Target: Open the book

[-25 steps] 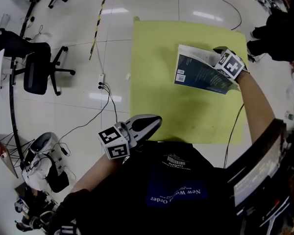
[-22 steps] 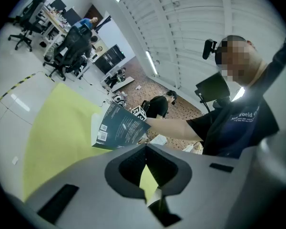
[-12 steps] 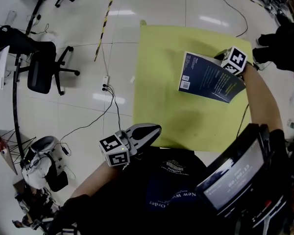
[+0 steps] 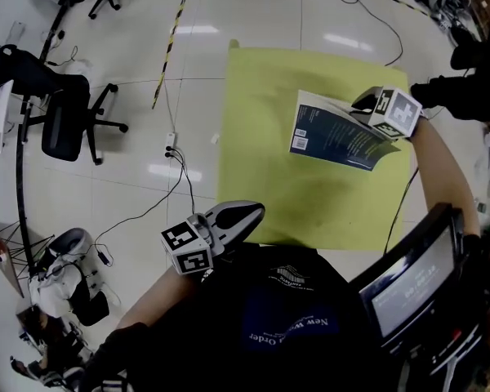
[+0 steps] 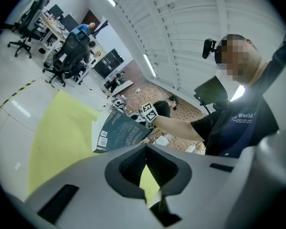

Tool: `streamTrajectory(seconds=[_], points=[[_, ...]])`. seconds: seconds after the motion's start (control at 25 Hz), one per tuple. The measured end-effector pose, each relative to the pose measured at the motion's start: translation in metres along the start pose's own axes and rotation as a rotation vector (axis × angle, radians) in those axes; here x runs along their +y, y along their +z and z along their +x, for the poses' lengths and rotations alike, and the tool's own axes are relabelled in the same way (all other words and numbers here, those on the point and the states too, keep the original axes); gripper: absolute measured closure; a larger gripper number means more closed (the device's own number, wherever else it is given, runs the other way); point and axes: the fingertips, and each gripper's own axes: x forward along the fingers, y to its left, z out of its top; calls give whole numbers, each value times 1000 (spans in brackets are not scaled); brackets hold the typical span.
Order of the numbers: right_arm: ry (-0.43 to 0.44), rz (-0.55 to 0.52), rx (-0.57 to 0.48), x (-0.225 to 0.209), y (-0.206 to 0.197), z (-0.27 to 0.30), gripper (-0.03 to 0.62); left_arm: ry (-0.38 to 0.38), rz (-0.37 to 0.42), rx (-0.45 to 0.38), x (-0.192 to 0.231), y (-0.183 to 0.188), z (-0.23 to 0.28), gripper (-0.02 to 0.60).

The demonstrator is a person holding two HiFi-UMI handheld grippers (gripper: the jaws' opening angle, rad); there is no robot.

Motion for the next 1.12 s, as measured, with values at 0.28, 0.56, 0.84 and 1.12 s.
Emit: streamTrajectory(seconds=[0.28, 0.56, 0.84, 1.12], points=[[-108, -144, -56, 158, 18, -38, 554, -10, 20, -24, -12, 0, -12, 575], [68, -101, 60, 339, -46, 82, 608, -12, 40, -8, -25, -11, -14, 575], [193, 59, -218, 316, -23, 70, 520, -23, 67, 2, -35, -13, -14, 575], [-70, 401, -489, 149, 8, 26, 606, -32, 67, -8, -52, -13, -10, 575]])
